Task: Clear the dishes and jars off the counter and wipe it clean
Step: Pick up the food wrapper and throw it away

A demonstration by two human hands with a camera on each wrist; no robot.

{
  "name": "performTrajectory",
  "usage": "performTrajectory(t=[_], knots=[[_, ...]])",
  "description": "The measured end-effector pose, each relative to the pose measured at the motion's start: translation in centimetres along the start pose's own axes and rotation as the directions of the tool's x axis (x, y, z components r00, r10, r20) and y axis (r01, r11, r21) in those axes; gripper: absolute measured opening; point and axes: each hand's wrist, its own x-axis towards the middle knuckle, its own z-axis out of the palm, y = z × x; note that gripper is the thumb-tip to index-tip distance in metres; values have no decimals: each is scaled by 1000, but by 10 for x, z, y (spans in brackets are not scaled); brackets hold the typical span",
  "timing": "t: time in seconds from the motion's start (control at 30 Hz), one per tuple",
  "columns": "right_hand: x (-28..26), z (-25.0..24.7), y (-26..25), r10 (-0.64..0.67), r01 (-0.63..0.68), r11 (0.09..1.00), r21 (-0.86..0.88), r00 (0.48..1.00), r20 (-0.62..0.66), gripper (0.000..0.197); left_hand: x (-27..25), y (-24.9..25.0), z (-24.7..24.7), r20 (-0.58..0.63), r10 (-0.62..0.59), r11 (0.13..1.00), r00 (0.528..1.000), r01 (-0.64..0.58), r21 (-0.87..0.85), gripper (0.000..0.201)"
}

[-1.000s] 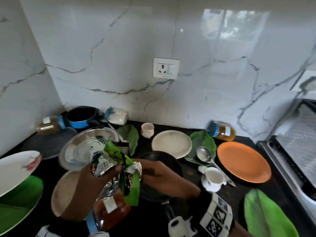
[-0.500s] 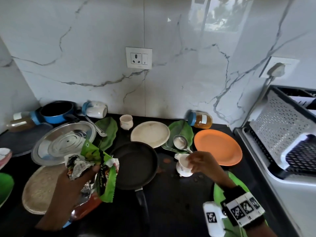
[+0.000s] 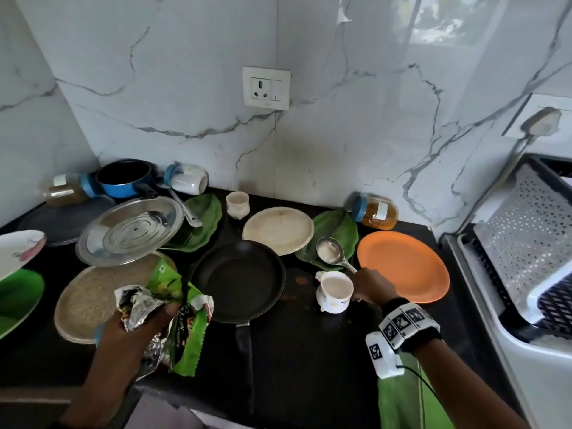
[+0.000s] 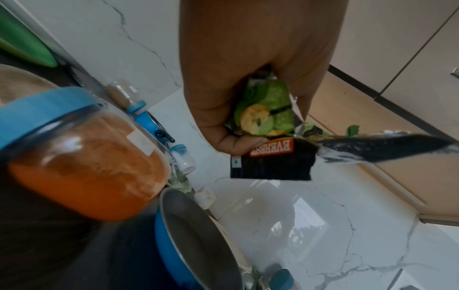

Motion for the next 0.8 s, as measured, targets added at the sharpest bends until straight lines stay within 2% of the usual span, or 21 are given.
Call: performTrajectory(t=[0.2,0.3,0.37,0.43,0.47,0.57,0.63,0.7,0.77,0.8], knots=[[-3,4,0,8,-7,1000,15,999,-45,17,-31,-4,-13,2,-32,997,999,32,-66,7],[-5,0,2,42,-37,998,46,993,-111,20,-44,-8,-28,3,-52,992,999,52,-119,9],[-9,0,2,-33,34,999,16,996,-88,16,-52,-14,-41,16,-45,987,999,47,-156,8],[-15,4,-1,-67,66,998,-25,997,-44,11,-61,-21,-56,64,-2,985,998,13,-173,43],[-17,6,-1,-58,56,998,-40,997,-56,9,-65,-23,-62,59,-11,984,998,22,-175,54],[-26,6,-5,11,-10,1000,5,994,-108,26,-81,-36,-84,58,-48,977,997,59,-205,57],[-38,-2,-3,54,-49,998,34,984,-168,30,-94,-48,-99,46,-71,980,996,78,-180,52],[-59,-14,4,91,-82,996,43,952,-293,38,-108,-58,-114,54,-82,980,995,91,-175,45],[-91,-27,7,116,-79,991,107,903,-413,57,-121,-71,-128,64,-90,980,994,100,-174,50],[-108,-35,10,128,-52,983,174,875,-467,66,-124,-78,-132,53,-103,974,993,111,-199,40]])
